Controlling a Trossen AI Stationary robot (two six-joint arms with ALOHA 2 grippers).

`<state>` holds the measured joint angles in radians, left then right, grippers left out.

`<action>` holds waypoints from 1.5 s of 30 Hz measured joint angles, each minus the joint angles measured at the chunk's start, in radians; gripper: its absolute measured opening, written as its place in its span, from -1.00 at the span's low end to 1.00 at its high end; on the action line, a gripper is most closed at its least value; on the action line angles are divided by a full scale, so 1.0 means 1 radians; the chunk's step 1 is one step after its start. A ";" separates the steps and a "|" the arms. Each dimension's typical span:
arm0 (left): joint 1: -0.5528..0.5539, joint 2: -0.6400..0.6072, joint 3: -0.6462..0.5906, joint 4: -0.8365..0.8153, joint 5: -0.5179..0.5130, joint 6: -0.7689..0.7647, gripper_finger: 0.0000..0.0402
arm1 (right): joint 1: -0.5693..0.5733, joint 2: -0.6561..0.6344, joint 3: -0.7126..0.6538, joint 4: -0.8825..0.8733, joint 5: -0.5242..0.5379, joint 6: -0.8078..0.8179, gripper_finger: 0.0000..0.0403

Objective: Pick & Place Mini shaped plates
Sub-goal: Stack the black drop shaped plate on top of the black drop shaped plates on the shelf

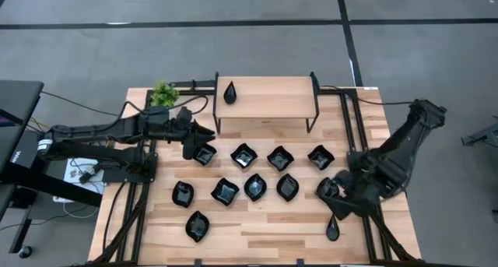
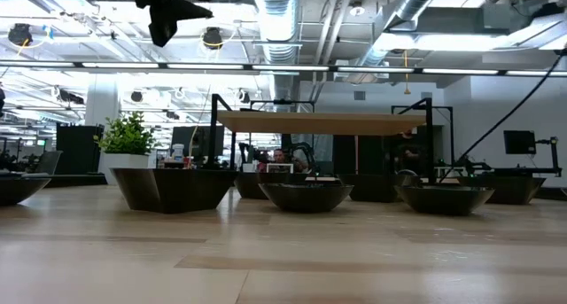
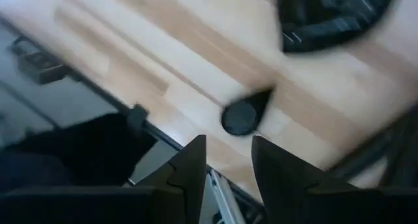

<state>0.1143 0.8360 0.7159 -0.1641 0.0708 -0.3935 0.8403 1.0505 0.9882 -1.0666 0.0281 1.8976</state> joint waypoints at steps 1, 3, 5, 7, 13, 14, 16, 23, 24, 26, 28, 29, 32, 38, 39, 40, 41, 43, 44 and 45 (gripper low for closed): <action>-0.004 0.000 -0.007 0.005 0.000 -0.006 -0.44 | 0.028 0.011 0.000 -0.009 0.008 0.079 -0.41; -0.012 0.000 -0.017 0.006 0.000 -0.012 -0.44 | 0.083 0.041 0.000 -0.018 0.020 0.222 -0.41; -0.020 0.000 -0.022 0.011 0.000 -0.015 -0.44 | 0.132 0.080 0.000 -0.015 0.018 0.352 -0.41; -0.024 0.000 -0.025 0.014 0.000 -0.013 -0.44 | 0.165 0.131 0.000 0.035 0.016 0.418 -0.41; -0.023 0.000 -0.025 0.039 0.000 0.004 -0.44 | 0.173 0.304 0.000 0.170 -0.006 0.427 -0.41; -0.023 0.000 -0.025 0.044 0.000 0.012 -0.44 | 0.172 0.334 0.000 0.169 -0.009 0.426 -0.41; -0.023 0.000 -0.025 0.051 0.000 0.015 -0.44 | 0.167 0.372 0.000 0.155 -0.009 0.431 -0.41; -0.023 0.000 -0.025 0.061 0.000 0.014 -0.44 | 0.154 0.430 0.000 0.035 -0.053 0.426 -0.41; -0.023 0.000 -0.025 0.061 0.000 0.014 -0.44 | 0.160 0.437 -0.001 0.017 -0.068 0.426 -0.41; -0.023 0.000 -0.025 0.062 0.001 0.009 -0.44 | 0.173 0.446 -0.002 -0.007 -0.084 0.426 -0.41; -0.023 0.000 -0.025 0.065 0.005 -0.007 -0.44 | 0.184 0.457 -0.008 0.014 -0.086 0.426 -0.41; -0.023 0.000 -0.025 0.067 0.005 -0.012 -0.44 | 0.189 0.461 -0.016 0.040 -0.087 0.426 -0.41; -0.025 0.000 -0.025 0.069 0.005 -0.016 -0.44 | 0.193 0.477 -0.055 0.143 -0.094 0.412 -0.41; -0.030 0.001 -0.025 0.089 0.005 -0.016 -0.44 | 0.193 0.513 -0.083 0.219 -0.059 0.427 -0.41; -0.029 0.001 -0.024 0.093 0.005 -0.021 -0.44 | 0.196 0.513 -0.081 0.222 -0.052 0.426 -0.41; -0.029 0.001 -0.025 0.101 0.005 -0.026 -0.44 | 0.199 0.510 -0.079 0.222 -0.054 0.427 -0.41; -0.030 0.001 -0.024 0.107 0.005 -0.027 -0.44 | 0.202 0.508 -0.079 0.221 -0.052 0.427 -0.41; -0.030 0.001 -0.024 0.107 0.005 -0.027 -0.44 | 0.207 0.507 -0.086 0.228 -0.050 0.427 -0.41; -0.030 0.001 -0.024 0.107 0.005 -0.027 -0.44 | 0.205 0.508 -0.094 0.244 -0.044 0.430 -0.41; -0.030 0.001 -0.024 0.108 0.005 -0.027 -0.44 | 0.204 0.509 -0.103 0.261 -0.040 0.431 -0.41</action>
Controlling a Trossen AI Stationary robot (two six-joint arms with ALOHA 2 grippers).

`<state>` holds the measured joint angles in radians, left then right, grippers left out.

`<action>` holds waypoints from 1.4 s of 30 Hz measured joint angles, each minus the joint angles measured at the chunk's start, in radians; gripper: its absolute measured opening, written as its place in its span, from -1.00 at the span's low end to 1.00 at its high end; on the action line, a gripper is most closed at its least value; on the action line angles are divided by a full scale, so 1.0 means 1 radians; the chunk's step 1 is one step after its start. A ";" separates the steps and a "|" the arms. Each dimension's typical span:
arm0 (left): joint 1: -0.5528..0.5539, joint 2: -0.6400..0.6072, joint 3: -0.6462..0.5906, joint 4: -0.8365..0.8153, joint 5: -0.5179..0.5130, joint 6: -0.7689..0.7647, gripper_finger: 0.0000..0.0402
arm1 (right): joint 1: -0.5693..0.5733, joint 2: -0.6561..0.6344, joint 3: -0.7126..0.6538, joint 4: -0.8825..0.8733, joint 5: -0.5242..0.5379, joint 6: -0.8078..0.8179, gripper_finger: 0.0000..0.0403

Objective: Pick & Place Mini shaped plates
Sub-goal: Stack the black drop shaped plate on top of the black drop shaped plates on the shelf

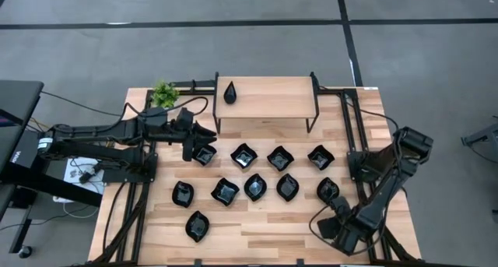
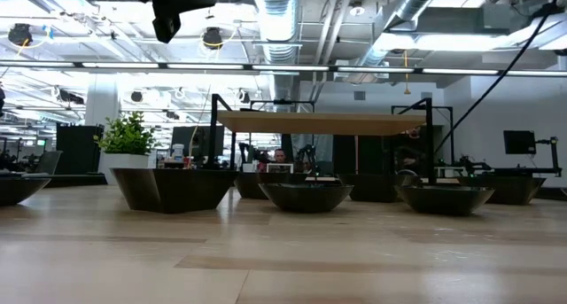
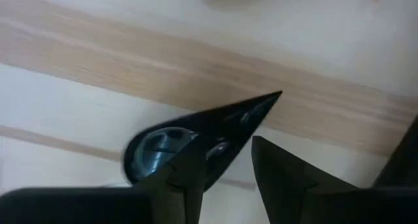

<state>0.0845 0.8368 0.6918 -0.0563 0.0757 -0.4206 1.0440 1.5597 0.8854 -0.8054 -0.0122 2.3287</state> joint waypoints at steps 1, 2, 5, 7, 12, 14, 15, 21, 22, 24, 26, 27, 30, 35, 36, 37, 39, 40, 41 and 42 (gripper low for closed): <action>0.000 0.000 0.000 0.002 0.000 0.000 -0.44 | -0.002 0.001 -0.011 0.022 0.007 0.000 -0.41; 0.000 0.000 0.000 0.004 0.000 0.000 -0.44 | -0.004 0.001 -0.020 0.044 0.013 -0.001 -0.41; 0.000 0.000 0.000 0.006 0.000 -0.004 -0.44 | -0.010 0.000 -0.045 0.109 0.019 -0.005 -0.41; 0.000 0.000 0.000 0.007 0.000 -0.004 -0.44 | -0.012 0.000 -0.049 0.114 0.039 -0.005 -0.41; 0.000 0.000 0.000 0.013 0.000 -0.004 -0.44 | -0.010 -0.002 -0.049 0.118 0.043 -0.008 -0.47; 0.000 0.000 0.000 0.013 0.000 -0.004 -0.44 | -0.010 -0.002 -0.049 0.120 0.043 -0.008 -0.52; 0.000 0.000 0.000 0.013 0.000 -0.004 -0.44 | -0.010 -0.002 -0.049 0.122 0.043 -0.008 -0.55; 0.000 0.000 0.000 0.015 0.000 -0.004 -0.44 | -0.010 -0.002 -0.049 0.133 0.044 -0.024 -0.73; 0.000 0.000 0.000 0.016 0.000 -0.004 -0.44 | -0.010 -0.002 -0.049 0.133 0.044 -0.026 -0.75; 0.000 0.000 0.000 0.019 0.000 -0.004 -0.44 | -0.010 -0.002 -0.049 0.133 0.044 -0.027 -0.81; 0.000 0.000 0.000 0.019 0.000 -0.004 -0.44 | -0.010 -0.003 -0.049 0.133 0.045 -0.034 -0.87; 0.000 0.000 0.000 0.019 0.000 -0.004 -0.44 | -0.010 -0.003 -0.048 0.133 0.045 -0.035 -0.90; 0.000 0.000 0.000 0.020 0.000 -0.004 -0.44 | -0.010 -0.004 -0.047 0.134 0.046 -0.035 -0.98; 0.000 0.000 0.000 0.020 0.000 -0.004 -0.44 | -0.010 -0.004 -0.047 0.134 0.046 -0.035 -0.96; 0.000 0.000 0.000 0.020 0.000 -0.004 -0.44 | -0.010 -0.004 -0.047 0.135 0.046 -0.041 -0.97; 0.000 0.000 0.000 0.021 0.000 -0.004 -0.44 | -0.011 -0.004 -0.047 0.138 0.047 -0.048 -0.98; 0.000 0.000 0.000 0.021 0.000 -0.004 -0.44 | -0.011 -0.005 -0.047 0.146 0.053 -0.055 -0.99; 0.000 0.000 0.000 0.021 0.000 -0.006 -0.44 | -0.011 -0.008 -0.047 0.149 0.062 -0.060 -0.99; 0.000 0.000 0.000 0.021 0.000 -0.007 -0.44 | -0.011 -0.012 -0.047 0.153 0.072 -0.063 -0.99; 0.000 0.000 0.000 0.021 0.000 -0.008 -0.44 | -0.012 -0.020 -0.047 0.156 0.084 -0.074 -0.99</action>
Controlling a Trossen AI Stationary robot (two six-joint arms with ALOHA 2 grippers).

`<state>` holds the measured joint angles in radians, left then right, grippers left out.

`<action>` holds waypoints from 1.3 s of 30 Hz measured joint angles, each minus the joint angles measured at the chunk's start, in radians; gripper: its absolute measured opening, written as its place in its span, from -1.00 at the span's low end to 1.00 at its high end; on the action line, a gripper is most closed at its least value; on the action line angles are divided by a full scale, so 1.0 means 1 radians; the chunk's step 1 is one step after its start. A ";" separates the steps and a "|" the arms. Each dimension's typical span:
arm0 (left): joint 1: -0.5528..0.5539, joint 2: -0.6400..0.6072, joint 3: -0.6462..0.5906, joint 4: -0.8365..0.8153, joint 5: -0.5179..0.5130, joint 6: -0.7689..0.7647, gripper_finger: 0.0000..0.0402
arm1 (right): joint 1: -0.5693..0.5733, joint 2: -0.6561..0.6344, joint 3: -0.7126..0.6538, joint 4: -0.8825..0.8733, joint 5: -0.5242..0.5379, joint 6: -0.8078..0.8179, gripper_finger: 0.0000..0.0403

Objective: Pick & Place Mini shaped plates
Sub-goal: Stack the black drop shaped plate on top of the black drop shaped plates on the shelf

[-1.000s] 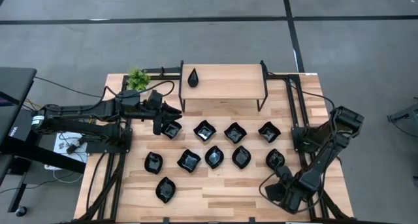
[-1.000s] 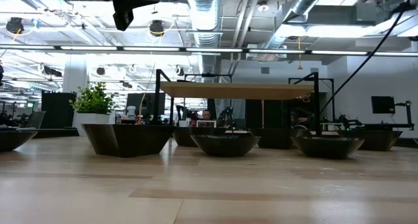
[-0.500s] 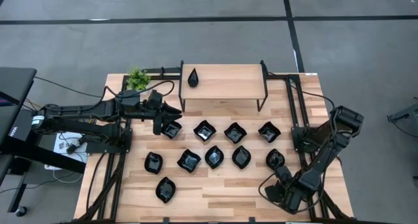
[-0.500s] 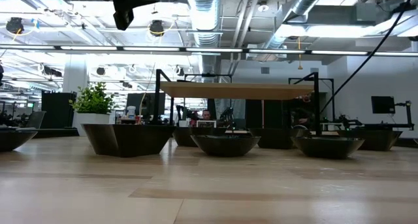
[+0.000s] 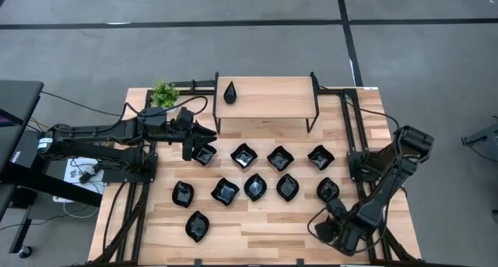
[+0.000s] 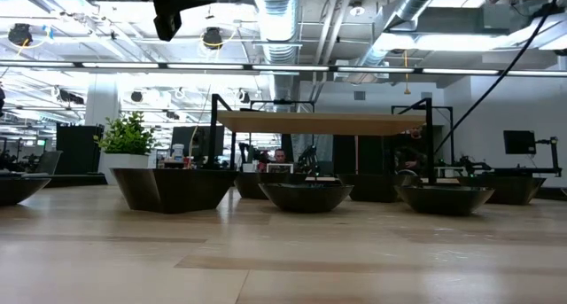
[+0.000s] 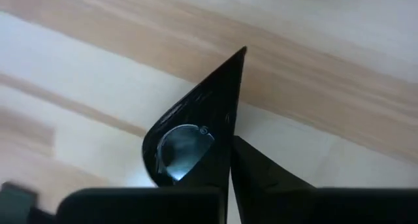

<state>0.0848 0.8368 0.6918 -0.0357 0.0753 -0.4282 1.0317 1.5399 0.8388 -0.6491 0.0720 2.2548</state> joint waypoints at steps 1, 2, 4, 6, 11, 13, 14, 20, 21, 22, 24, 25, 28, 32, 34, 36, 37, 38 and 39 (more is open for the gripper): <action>0.000 0.000 0.000 0.000 0.000 0.000 -0.44 | 0.000 -0.007 0.003 -0.002 0.012 -0.007 -0.99; 0.000 0.000 0.000 0.000 0.000 0.000 -0.44 | -0.003 -0.016 0.008 -0.005 0.020 -0.018 -0.99; 0.000 0.000 0.000 0.000 0.000 -0.005 -0.44 | -0.010 -0.033 0.025 -0.012 0.040 -0.042 -0.99; 0.000 0.000 0.000 0.000 0.003 -0.009 -0.44 | -0.017 -0.050 0.049 -0.018 0.073 -0.080 -0.99; -0.001 0.002 0.000 0.001 0.051 -0.033 -0.44 | -0.071 -0.078 0.133 -0.044 0.185 -0.261 -0.99; -0.009 0.002 0.000 0.001 0.056 -0.034 -0.44 | -0.114 -0.082 0.173 -0.082 0.208 -0.366 -1.00; -0.015 0.002 0.000 0.002 0.056 -0.034 -0.44 | -0.141 -0.082 0.195 -0.110 0.221 -0.421 -1.00; -0.052 0.002 0.000 0.005 0.049 -0.033 -0.44 | -0.331 -0.080 0.327 -0.292 0.369 -0.762 -1.00; -0.059 0.002 0.000 0.005 0.046 -0.030 -0.44 | -0.365 -0.080 0.345 -0.309 0.403 -0.826 -1.00; -0.066 0.003 0.000 0.005 0.042 -0.028 -0.43 | -0.399 -0.080 0.361 -0.317 0.437 -0.892 -1.00; -0.079 0.008 0.000 0.007 0.029 -0.027 -0.40 | -0.467 -0.080 0.388 -0.318 0.510 -1.029 -1.00; -0.085 0.012 0.001 0.007 0.024 -0.027 -0.37 | -0.501 -0.080 0.399 -0.315 0.546 -1.092 -1.00; -0.093 0.039 0.001 0.018 0.023 -0.026 -0.27 | -0.596 -0.080 0.417 -0.292 0.638 -1.240 -1.00; -0.093 0.098 0.001 0.054 0.021 -0.002 -0.13 | -0.705 -0.079 0.417 -0.175 0.742 -1.428 -1.00; -0.093 0.136 0.001 0.085 0.003 0.029 -0.09 | -0.754 -0.079 0.417 -0.090 0.762 -1.525 -1.00; -0.093 0.172 0.001 0.117 -0.046 0.062 -0.07 | -0.795 -0.079 0.417 -0.009 0.767 -1.618 -1.00; -0.093 0.188 0.001 0.137 -0.081 0.087 -0.07 | -0.813 -0.079 0.417 0.027 0.769 -1.662 -1.00; -0.093 0.203 0.001 0.156 -0.121 0.118 -0.08 | -0.829 -0.079 0.417 0.061 0.775 -1.700 -1.00; -0.093 0.218 0.001 0.176 -0.163 0.151 -0.09 | -0.845 -0.079 0.417 0.090 0.792 -1.734 -1.00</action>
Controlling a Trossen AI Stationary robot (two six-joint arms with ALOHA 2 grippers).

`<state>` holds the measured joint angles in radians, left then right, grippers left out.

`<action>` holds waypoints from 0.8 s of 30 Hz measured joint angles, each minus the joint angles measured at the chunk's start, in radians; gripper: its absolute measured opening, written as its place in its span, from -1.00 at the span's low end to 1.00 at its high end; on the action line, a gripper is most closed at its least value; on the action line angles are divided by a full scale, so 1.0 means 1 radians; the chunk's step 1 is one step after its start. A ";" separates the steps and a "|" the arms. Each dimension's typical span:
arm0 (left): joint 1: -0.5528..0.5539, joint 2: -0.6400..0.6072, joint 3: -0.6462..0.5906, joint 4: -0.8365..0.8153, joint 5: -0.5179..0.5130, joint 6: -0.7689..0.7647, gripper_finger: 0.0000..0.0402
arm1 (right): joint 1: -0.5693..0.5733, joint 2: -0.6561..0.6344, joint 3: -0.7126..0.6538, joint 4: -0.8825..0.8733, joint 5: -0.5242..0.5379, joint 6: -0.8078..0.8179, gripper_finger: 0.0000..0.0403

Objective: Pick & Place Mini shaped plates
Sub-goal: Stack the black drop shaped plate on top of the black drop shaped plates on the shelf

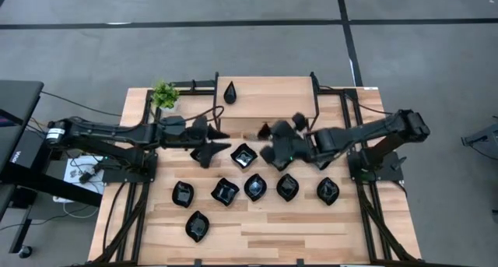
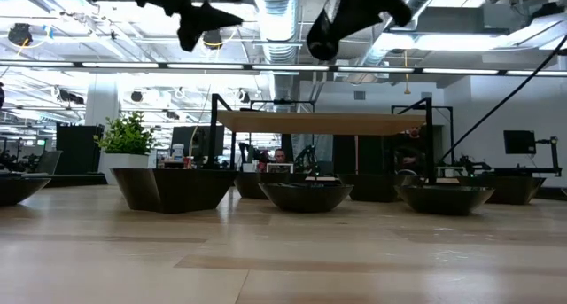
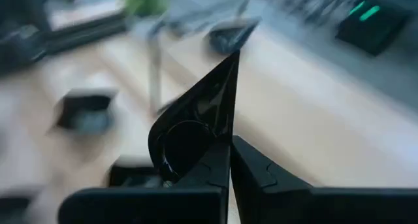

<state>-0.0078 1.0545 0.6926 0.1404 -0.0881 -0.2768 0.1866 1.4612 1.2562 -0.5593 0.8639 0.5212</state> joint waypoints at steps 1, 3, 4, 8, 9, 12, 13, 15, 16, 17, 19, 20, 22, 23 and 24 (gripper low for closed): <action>0.000 0.014 0.000 0.026 -0.042 0.033 -0.10 | -0.014 0.000 0.000 0.031 0.022 -0.035 -1.00; 0.000 0.039 0.000 0.086 -0.116 0.102 -0.13 | -0.039 0.000 0.000 0.087 0.050 -0.092 -1.00; 0.000 0.047 0.000 0.108 -0.152 0.138 -0.15 | -0.049 0.000 0.000 0.116 0.054 -0.119 -1.00; 0.000 0.082 0.000 0.238 -0.257 0.273 -0.20 | -0.081 0.000 0.000 0.228 0.053 -0.253 -1.00; 0.000 0.086 0.000 0.264 -0.275 0.305 -0.21 | -0.087 0.000 0.000 0.256 0.053 -0.282 -1.00; 0.003 0.092 0.000 0.322 -0.325 0.389 -0.23 | -0.097 0.017 0.002 0.320 0.057 -0.351 -1.00; 0.005 0.092 0.000 0.340 -0.328 0.407 -0.24 | -0.100 0.020 0.000 0.324 0.054 -0.375 -1.00; 0.013 0.091 0.000 0.360 -0.331 0.431 -0.26 | -0.104 0.043 0.002 0.381 0.053 -0.415 -1.00; 0.017 0.091 0.000 0.362 -0.331 0.435 -0.26 | -0.105 0.051 0.004 0.402 0.053 -0.434 -1.00; 0.021 0.092 0.000 0.364 -0.331 0.437 -0.27 | -0.104 0.056 0.000 0.404 0.052 -0.458 -1.00; 0.028 0.098 0.000 0.376 -0.331 0.437 -0.28 | -0.103 0.087 0.003 0.476 0.053 -0.504 -1.00; 0.032 0.099 0.000 0.373 -0.331 0.438 -0.28 | -0.103 0.094 0.004 0.498 0.059 -0.528 -1.00; 0.033 0.106 0.000 0.382 -0.331 0.438 -0.28 | -0.102 0.106 0.000 0.548 0.066 -0.589 -1.00; 0.034 0.107 0.000 0.381 -0.331 0.438 -0.28 | -0.102 0.113 0.006 0.584 0.063 -0.613 -1.00; 0.035 0.107 0.000 0.381 -0.330 0.438 -0.28 | -0.102 0.115 0.005 0.594 0.062 -0.633 -1.00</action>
<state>0.0276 1.1614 0.6926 0.5211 -0.4180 0.1612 0.0841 1.5760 1.2616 0.0349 0.9258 -0.1123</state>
